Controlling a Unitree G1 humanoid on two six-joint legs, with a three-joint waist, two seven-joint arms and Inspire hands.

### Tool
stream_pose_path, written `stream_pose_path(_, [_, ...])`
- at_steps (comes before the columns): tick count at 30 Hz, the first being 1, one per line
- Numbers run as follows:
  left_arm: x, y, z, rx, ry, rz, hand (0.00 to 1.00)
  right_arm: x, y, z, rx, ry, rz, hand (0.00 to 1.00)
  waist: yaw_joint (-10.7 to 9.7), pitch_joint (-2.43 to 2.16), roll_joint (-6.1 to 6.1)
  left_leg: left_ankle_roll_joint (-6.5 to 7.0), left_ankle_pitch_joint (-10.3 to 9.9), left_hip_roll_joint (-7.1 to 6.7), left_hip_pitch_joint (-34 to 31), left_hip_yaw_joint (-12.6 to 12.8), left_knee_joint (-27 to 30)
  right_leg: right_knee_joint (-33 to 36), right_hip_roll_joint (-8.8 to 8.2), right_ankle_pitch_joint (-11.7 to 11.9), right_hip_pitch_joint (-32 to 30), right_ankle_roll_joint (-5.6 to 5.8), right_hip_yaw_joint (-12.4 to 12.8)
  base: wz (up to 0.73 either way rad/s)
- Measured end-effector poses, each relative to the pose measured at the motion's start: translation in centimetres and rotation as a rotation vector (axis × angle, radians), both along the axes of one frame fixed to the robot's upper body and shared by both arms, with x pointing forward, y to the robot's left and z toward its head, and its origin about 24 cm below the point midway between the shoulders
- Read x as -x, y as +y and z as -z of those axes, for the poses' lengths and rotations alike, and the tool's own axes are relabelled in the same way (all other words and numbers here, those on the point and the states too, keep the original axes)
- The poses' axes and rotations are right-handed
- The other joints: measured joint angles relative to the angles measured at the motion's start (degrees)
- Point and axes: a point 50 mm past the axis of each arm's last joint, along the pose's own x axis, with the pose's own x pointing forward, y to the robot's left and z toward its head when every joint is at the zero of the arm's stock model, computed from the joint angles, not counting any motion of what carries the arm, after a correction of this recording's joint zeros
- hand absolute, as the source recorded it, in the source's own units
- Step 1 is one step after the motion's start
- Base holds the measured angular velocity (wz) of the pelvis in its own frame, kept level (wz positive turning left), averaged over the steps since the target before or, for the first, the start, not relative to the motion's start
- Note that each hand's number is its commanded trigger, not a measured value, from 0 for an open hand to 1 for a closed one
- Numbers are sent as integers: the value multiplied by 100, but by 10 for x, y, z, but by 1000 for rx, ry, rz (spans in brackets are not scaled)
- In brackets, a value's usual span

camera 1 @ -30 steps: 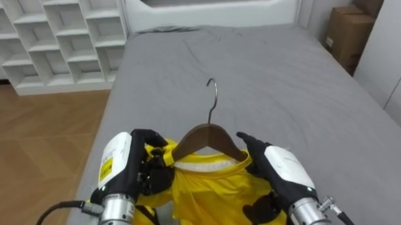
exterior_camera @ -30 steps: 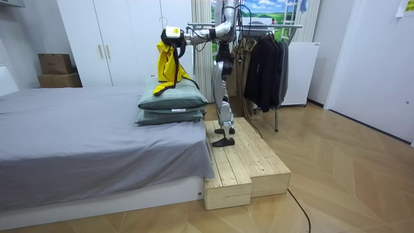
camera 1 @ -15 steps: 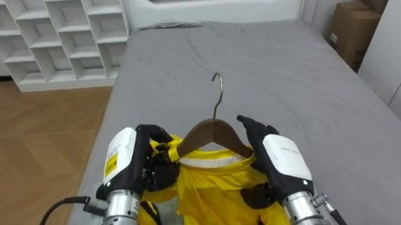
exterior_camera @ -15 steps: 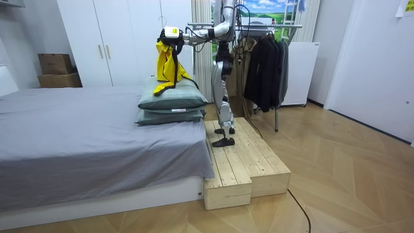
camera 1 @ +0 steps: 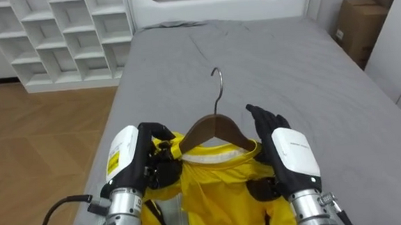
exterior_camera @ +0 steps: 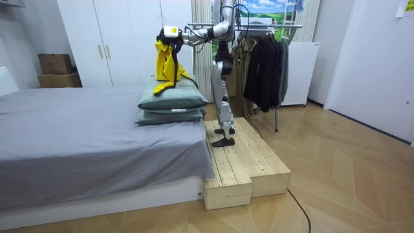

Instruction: Hang clothes

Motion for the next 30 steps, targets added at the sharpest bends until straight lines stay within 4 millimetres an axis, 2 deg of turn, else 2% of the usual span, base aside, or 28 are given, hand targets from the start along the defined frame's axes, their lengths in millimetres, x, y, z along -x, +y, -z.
stream_pose_path(22, [0,-2,0,0,9,23,100,1,-13,5,51,0,24,0,-1,3,-19,20,16,-32,-5,-44,5,-2,-22,-1,19,2,7,1])
stream_pose_path(23, [0,-2,0,0,10,24,100,1,-13,5,60,2,24,2,-2,2,-23,20,16,-32,-4,-44,5,-2,-22,-1,21,2,8,0])
stream_pose_path(24, [0,-3,1,0,13,27,100,1,-14,8,70,10,24,11,-1,-2,-33,20,17,-33,-3,-44,5,-2,-22,-1,22,2,8,0])
stream_pose_path(25, [0,-3,1,-1,14,29,100,2,-15,9,77,16,25,26,0,-7,-41,20,17,-33,-3,-44,5,-2,-22,-1,22,2,8,0])
stream_pose_path(26, [0,-3,1,-1,17,33,100,3,-16,13,87,32,28,49,6,-10,-55,21,18,-33,-2,-44,5,-1,-23,-1,23,2,8,0])
stream_pose_path(28, [0,-3,1,-3,23,41,100,4,-16,16,97,47,29,58,6,-7,-64,21,18,-34,-1,-44,5,-1,-23,-1,23,2,14,0])
stream_pose_path(29, [0,-4,1,-3,25,44,100,4,-17,18,100,54,30,79,6,-8,-67,22,18,-35,-1,-44,5,-1,-25,-1,23,2,16,0])
stream_pose_path(30, [0,-4,1,-4,26,45,100,4,-17,18,100,55,30,84,5,-7,-67,22,18,-35,-1,-44,5,-1,-25,-1,22,2,18,0])
